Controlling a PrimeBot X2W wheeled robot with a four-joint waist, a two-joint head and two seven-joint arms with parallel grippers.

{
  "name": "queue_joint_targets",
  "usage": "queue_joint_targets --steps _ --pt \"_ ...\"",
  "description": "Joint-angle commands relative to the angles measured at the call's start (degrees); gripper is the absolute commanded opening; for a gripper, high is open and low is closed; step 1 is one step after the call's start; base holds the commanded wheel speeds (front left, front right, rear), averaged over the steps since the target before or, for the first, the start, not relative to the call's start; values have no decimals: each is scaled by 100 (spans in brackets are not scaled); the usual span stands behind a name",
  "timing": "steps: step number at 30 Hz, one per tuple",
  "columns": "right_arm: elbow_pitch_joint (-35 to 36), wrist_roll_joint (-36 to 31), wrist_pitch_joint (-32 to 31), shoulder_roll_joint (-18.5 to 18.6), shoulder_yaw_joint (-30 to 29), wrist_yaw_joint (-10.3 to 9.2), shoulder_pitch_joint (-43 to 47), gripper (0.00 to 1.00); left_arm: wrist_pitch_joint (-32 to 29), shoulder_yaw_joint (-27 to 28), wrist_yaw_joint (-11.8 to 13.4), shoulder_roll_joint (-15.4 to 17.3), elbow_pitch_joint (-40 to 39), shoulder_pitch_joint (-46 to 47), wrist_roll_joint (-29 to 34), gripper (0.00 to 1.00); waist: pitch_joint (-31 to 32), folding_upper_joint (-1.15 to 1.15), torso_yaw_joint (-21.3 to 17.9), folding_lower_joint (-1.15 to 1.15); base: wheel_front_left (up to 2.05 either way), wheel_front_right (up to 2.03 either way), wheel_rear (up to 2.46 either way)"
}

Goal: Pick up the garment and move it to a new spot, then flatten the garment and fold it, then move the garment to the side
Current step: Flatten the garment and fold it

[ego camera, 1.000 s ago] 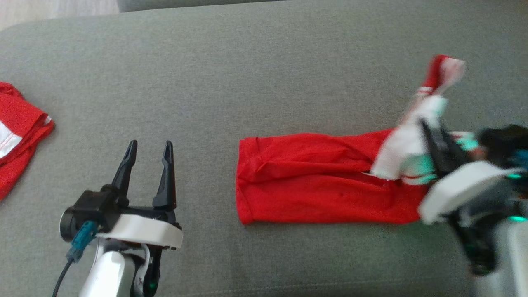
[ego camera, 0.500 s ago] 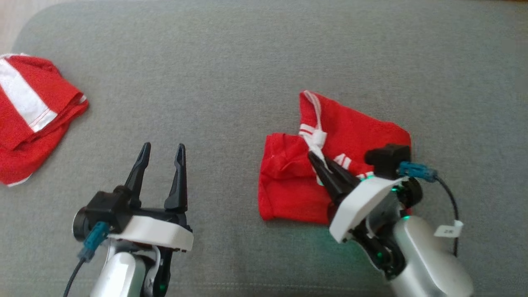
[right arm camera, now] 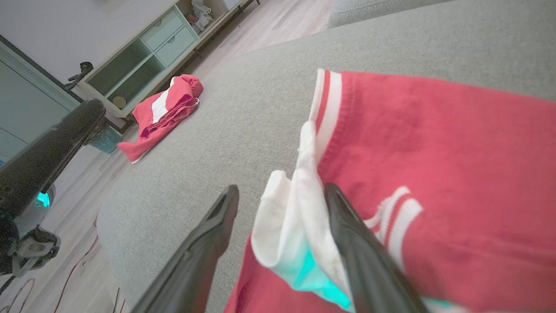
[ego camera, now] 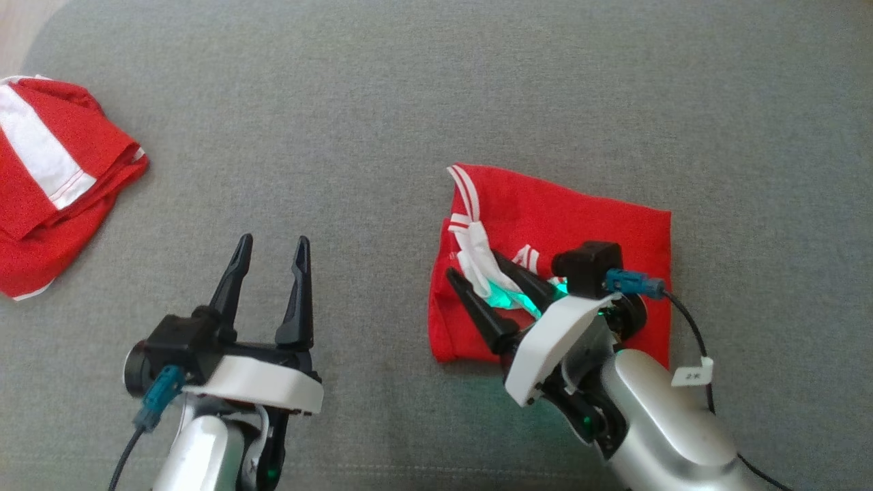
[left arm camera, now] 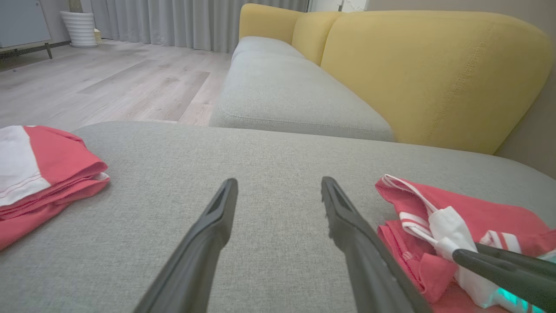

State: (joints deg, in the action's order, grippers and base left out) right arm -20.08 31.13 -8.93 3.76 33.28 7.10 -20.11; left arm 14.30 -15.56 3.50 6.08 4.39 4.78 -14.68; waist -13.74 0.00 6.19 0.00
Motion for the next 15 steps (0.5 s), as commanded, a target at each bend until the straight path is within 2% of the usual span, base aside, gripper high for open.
queue_joint_targets --steps 1,4,9,12,15 --pt "191 -34 108 -88 146 39 -168 100 70 244 -37 4 -153 175 46 100 15 0 -24 0 0 0 0" --pt "404 -122 333 -88 298 39 -145 100 70 277 -48 -4 -147 161 62 100 50 0 -77 0 0 0 0" --pt "1170 -264 822 -88 314 39 -93 100 70 335 -47 3 -143 104 101 100 160 0 -197 0 0 0 0" --pt "1655 -308 1044 -88 38 39 -9 100 70 361 -41 26 -140 77 128 100 226 0 -270 0 0 0 0" --pt "1978 -625 1105 -88 -534 39 130 100 70 396 -23 68 -143 54 151 100 282 0 -352 0 0 0 0"
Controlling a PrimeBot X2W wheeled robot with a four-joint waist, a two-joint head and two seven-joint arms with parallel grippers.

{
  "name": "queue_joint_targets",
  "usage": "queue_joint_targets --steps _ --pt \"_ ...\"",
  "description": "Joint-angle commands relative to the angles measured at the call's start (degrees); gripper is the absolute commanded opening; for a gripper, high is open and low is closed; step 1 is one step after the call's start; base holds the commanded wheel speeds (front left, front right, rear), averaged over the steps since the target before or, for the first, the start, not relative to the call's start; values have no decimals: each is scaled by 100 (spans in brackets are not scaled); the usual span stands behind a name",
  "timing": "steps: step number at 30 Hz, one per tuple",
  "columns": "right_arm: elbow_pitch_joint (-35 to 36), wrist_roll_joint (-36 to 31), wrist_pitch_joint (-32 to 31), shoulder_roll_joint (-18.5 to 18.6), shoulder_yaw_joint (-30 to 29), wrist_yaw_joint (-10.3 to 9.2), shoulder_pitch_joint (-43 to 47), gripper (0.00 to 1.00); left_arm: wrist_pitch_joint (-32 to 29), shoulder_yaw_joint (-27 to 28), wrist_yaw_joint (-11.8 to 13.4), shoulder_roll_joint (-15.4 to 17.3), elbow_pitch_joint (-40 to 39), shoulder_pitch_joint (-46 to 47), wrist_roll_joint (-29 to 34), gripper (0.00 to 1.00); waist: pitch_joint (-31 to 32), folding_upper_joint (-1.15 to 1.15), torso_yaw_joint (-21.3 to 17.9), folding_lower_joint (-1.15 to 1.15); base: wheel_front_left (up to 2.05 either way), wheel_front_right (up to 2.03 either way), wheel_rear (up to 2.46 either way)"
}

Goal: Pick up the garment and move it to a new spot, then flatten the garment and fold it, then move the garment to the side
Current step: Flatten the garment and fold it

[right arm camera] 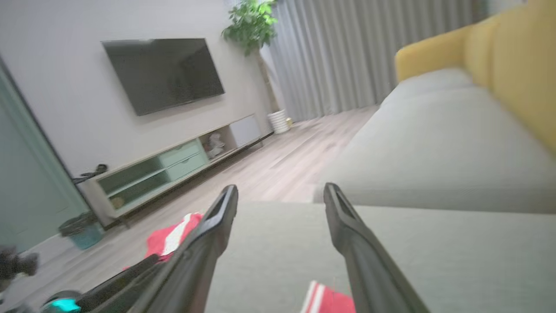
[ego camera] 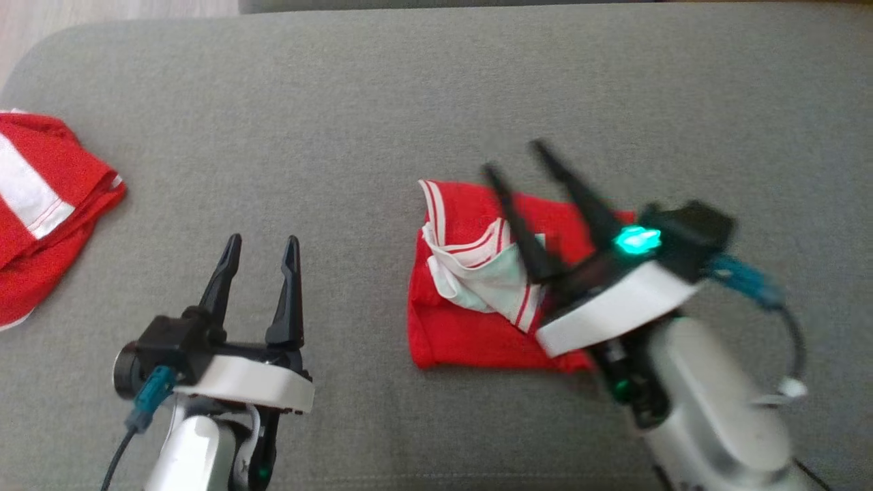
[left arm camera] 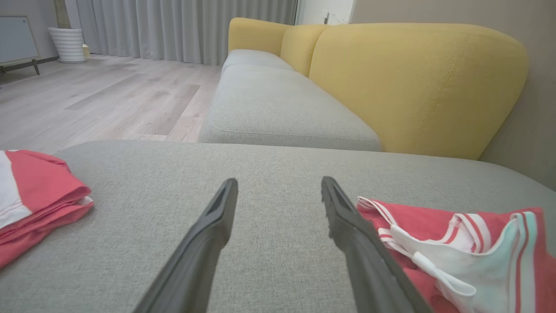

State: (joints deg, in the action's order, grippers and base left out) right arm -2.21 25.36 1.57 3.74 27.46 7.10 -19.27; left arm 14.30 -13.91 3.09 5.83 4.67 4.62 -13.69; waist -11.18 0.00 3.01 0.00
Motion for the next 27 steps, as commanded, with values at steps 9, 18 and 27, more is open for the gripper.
queue_joint_targets --steps 9,18,27 --pt "752 -1113 -252 172 -1887 39 982 100 56 299 62 234 -181 35 47 100 143 0 -170 0 0 0 0" --pt "1076 -1357 -462 347 -2398 39 1974 100 -3 309 63 352 -153 -119 -8 100 318 0 -208 0 0 0 0" --pt "1201 -1369 -506 216 -2426 39 2265 100 -110 246 107 412 -207 -301 -12 100 443 0 -174 0 0 0 0"
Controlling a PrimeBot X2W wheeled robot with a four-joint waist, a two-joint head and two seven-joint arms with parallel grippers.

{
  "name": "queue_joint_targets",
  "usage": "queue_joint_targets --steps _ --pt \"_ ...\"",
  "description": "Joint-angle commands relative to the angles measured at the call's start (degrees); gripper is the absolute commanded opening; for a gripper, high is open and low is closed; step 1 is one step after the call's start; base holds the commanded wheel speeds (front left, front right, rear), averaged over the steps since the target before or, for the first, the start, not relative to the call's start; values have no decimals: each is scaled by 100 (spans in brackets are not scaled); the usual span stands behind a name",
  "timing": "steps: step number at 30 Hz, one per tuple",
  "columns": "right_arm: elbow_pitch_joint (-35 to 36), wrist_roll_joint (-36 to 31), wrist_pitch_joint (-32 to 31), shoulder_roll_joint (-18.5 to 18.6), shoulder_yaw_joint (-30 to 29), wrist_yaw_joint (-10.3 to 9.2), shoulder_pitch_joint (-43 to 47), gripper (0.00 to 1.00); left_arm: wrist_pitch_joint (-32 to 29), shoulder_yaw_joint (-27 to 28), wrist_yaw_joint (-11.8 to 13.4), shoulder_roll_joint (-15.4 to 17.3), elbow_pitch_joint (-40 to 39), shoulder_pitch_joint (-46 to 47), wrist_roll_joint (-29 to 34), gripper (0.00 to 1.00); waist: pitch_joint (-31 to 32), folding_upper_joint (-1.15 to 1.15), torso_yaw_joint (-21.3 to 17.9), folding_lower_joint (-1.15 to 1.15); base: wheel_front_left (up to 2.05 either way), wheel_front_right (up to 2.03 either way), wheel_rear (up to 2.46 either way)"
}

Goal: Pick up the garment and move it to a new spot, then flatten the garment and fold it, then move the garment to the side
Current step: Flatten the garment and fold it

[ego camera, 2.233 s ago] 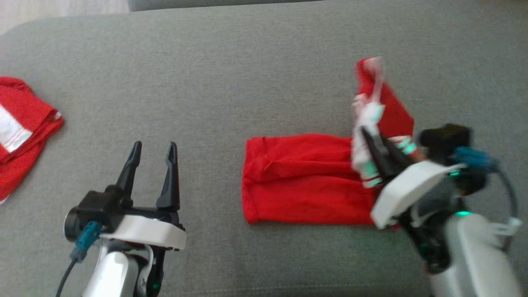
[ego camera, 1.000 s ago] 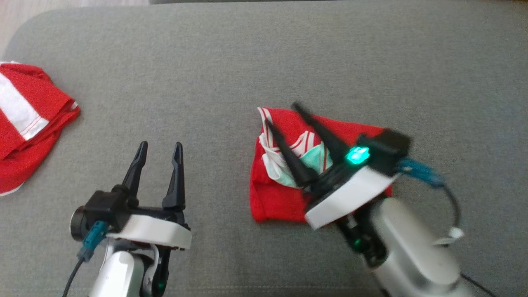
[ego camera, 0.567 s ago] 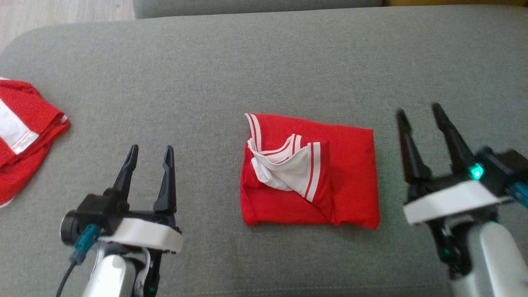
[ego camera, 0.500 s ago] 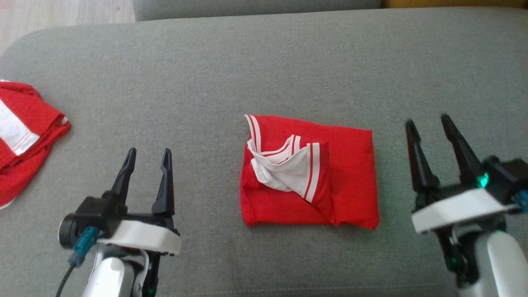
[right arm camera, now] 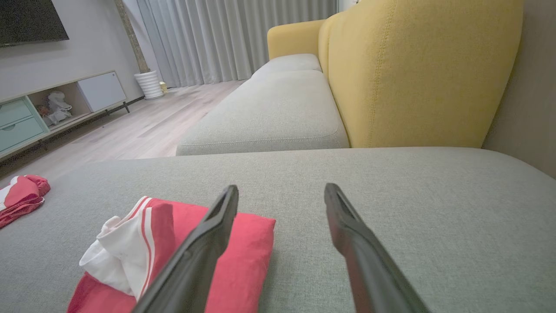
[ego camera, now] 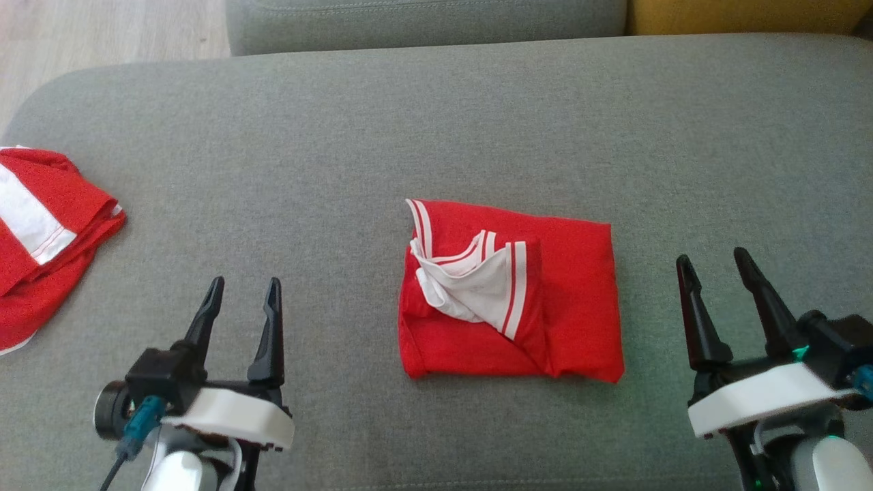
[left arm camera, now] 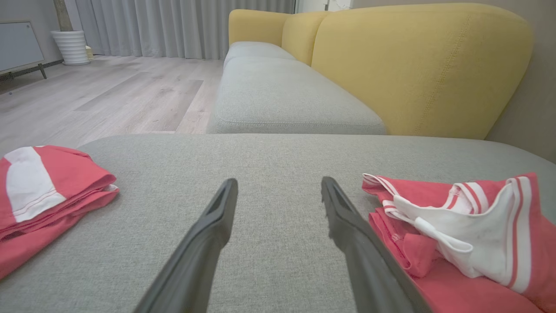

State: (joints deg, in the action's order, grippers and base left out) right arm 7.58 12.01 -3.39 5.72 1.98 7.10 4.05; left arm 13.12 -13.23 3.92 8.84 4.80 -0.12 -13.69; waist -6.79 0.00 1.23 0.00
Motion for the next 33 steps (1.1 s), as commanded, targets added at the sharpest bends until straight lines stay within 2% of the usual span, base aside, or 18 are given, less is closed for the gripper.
queue_joint_targets --steps 1,21,22,23,27,33 --pt "227 -34 -15 12 122 39 -58 100 -1 173 28 114 -226 164 -16 100 9 0 8 0 0 0 0" --pt "165 -23 -117 39 126 39 -63 100 6 95 76 147 -240 197 -69 100 -38 0 88 0 0 0 0" --pt "115 -13 -134 55 135 39 -87 42 11 92 71 148 -229 225 -72 100 -58 0 109 0 0 0 0" --pt "37 1 -154 72 156 39 -124 0 17 91 69 146 -223 255 -74 100 -84 0 130 0 0 0 0" --pt "-495 83 -106 151 388 39 -472 0 40 62 67 127 -232 373 -68 100 -214 0 231 0 0 0 0" --pt "-1686 274 177 131 1015 39 -1230 0 74 -21 36 67 -207 558 -62 100 -406 0 454 0 0 0 0"
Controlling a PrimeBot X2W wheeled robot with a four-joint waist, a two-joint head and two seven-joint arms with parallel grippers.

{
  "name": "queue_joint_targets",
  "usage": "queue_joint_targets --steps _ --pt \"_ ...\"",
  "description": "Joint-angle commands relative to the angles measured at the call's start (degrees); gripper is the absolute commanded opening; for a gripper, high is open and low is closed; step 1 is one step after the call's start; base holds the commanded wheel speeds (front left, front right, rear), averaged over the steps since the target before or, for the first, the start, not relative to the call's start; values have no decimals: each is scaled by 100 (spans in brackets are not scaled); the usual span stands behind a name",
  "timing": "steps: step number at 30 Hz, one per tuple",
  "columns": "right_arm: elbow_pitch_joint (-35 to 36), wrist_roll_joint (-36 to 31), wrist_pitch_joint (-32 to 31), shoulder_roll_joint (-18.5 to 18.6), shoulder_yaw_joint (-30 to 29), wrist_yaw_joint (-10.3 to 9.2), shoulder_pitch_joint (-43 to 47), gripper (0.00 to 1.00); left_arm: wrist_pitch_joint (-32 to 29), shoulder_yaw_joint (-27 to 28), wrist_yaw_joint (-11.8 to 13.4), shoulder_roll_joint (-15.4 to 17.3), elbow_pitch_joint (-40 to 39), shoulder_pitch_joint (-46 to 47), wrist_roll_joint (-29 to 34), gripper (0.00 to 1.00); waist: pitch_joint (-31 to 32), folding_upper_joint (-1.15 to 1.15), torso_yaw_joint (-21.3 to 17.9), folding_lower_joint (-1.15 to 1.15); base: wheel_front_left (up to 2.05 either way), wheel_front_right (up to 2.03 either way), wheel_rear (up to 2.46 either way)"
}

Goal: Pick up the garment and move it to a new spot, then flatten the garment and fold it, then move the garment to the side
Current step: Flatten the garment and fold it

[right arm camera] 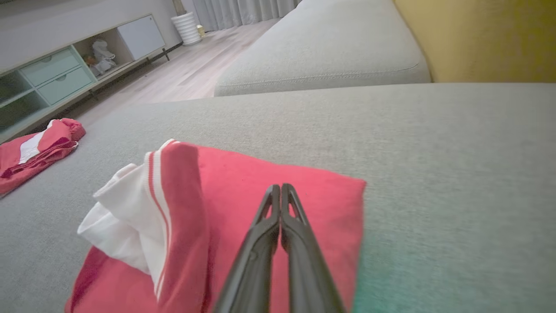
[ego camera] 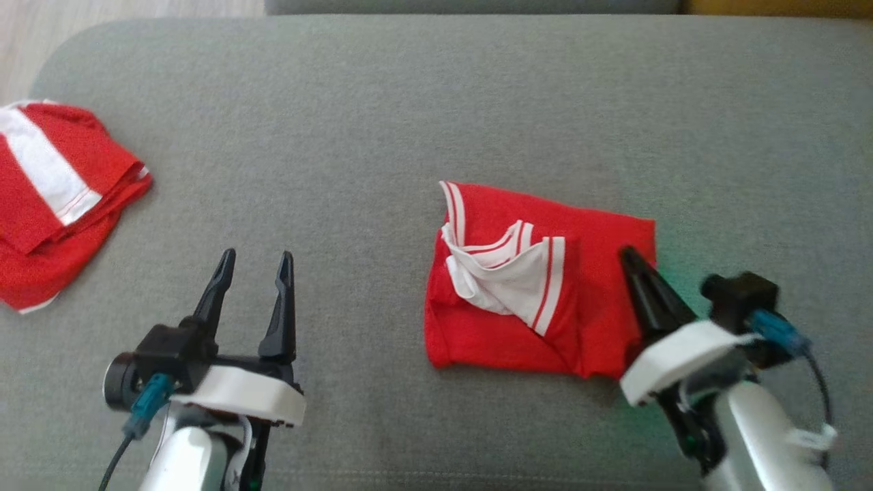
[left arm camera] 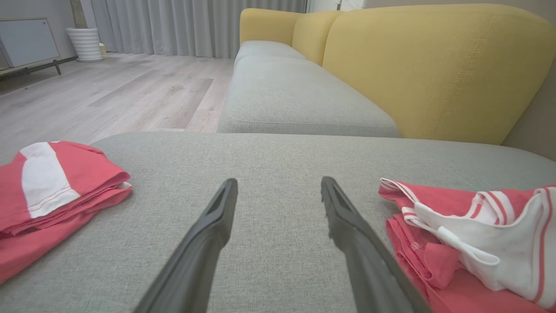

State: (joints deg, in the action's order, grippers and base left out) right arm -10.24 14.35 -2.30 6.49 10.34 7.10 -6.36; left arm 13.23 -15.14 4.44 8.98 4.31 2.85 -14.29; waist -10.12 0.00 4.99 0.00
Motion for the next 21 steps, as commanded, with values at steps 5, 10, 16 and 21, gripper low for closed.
queue_joint_targets --steps 5,10,16,21 --pt "-646 326 267 -66 839 39 -717 0 99 171 -31 30 -100 364 -23 100 -185 0 199 0 0 0 0" --pt "-863 594 403 -165 1538 39 -880 0 126 177 -31 20 -61 395 -29 100 -216 0 254 0 0 0 0" --pt "-867 908 413 -239 2235 39 -866 0 145 172 -11 0 -28 386 -34 100 -201 0 255 0 0 0 0" --pt "-676 878 678 -231 2107 39 -894 100 154 214 30 28 -38 329 -40 100 -132 0 105 0 0 0 0"
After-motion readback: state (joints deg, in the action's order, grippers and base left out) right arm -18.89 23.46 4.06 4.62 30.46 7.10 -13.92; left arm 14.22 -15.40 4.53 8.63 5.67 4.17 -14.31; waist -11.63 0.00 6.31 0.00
